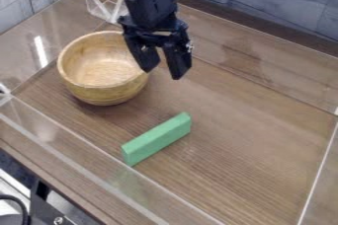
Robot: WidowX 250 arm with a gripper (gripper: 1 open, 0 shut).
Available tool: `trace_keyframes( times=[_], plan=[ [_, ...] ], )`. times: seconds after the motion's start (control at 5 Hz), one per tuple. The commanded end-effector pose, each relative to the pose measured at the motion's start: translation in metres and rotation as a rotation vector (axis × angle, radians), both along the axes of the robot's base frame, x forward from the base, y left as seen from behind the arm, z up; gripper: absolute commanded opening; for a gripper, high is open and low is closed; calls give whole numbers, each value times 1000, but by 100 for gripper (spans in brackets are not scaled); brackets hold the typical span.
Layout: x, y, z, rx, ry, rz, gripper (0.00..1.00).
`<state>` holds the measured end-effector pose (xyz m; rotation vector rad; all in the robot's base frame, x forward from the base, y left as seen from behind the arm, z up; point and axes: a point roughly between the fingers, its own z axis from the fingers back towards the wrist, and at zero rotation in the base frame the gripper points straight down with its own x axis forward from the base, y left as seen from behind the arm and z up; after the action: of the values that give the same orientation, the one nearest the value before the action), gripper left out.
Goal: Move green stick from inside the wooden bowl to the table next to it
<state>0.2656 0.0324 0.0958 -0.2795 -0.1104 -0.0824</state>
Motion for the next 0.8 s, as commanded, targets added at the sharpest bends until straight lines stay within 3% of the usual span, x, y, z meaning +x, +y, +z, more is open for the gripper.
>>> trace_keyframes(
  times=[0.0,0.2,0.4,0.6],
  plan=[
    [10,20,7,18,-41,26,100],
    [12,17,13,17,-52,-33,100],
    [10,13,15,10,-53,-83,0],
    [15,19,11,3,-55,-29,0]
  ],
)
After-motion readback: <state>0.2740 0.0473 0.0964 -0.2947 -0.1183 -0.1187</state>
